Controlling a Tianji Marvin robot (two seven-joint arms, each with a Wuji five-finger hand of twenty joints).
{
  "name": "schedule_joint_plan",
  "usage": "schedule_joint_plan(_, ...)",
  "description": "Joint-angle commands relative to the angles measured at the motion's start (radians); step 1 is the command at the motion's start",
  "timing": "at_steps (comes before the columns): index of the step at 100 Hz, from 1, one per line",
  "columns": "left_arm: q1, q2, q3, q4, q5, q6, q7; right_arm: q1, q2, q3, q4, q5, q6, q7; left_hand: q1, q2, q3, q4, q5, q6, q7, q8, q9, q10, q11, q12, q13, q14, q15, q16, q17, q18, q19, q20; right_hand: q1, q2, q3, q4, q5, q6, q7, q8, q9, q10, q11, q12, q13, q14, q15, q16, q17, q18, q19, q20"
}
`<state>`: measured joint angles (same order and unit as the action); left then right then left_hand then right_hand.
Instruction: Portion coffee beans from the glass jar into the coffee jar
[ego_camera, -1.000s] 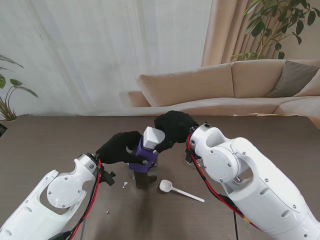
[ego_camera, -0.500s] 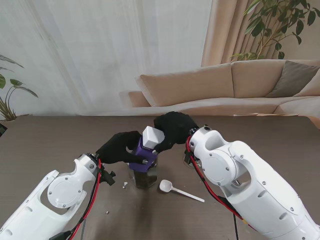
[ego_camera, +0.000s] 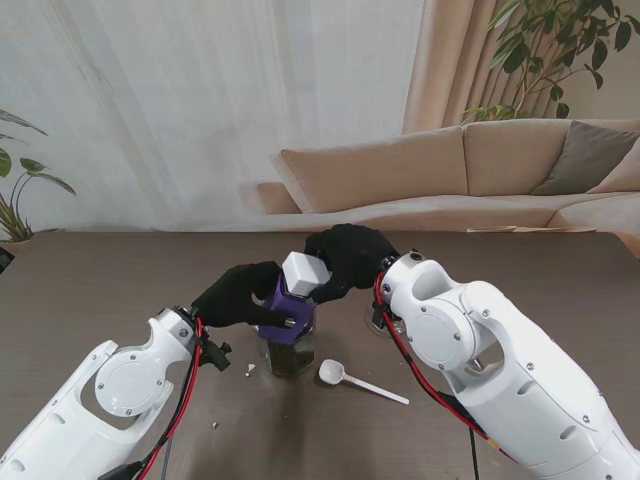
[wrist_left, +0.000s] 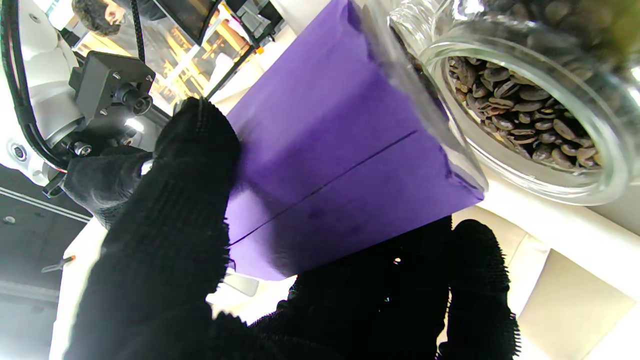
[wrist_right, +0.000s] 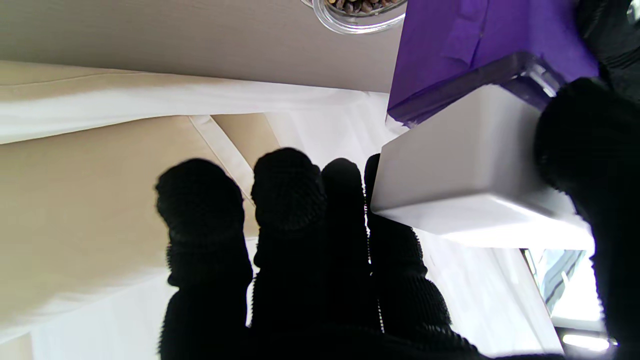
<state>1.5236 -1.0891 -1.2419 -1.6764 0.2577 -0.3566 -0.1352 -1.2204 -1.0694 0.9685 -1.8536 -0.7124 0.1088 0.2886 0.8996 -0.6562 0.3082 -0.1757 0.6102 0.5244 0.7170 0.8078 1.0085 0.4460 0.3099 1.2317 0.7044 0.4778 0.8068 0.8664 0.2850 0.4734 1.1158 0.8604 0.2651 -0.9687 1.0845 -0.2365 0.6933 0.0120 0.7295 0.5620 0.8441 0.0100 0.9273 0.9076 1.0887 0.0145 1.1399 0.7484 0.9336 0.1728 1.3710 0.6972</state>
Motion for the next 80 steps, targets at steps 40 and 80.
schedule_joint_plan(40, 0.008, -0.005, -0.002, -0.015, 0.001, 0.004, -0.016, 0.0, 0.01, 0.023, -0.02, 0.011, -0.02, 0.06, 0.183, 0.129, 0.376, 0.061, 0.097, -0.044, 0.375, 0.068, 0.079, -0.074, 0.07, 0.032, 0.022, 0.03, -0.005, 0.017, -0.033, -0.065, 0.044, 0.032, -0.069, 0.059, 0.037, 0.047, -0.348, -0.008, -0.128, -0.176, -0.228, -0.033, 0.005, -0.037, -0.133, 0.016, -0.009, 0.014, -0.465, 0.019, -0.058, 0.059)
schedule_joint_plan(80, 0.002, -0.005, 0.002, -0.009, -0.004, -0.001, -0.02, 0.027, 0.021, 0.062, -0.035, 0.069, -0.037, 0.131, 0.184, 0.129, 0.376, 0.062, 0.099, -0.042, 0.375, 0.068, 0.08, -0.073, 0.07, 0.033, 0.023, 0.032, -0.004, 0.017, -0.032, -0.066, 0.045, 0.032, -0.006, 0.077, 0.029, 0.048, -0.121, -0.143, -0.086, -0.186, -0.149, -0.017, 0.0, -0.043, -0.124, 0.029, -0.009, 0.017, -0.471, 0.032, -0.077, 0.074)
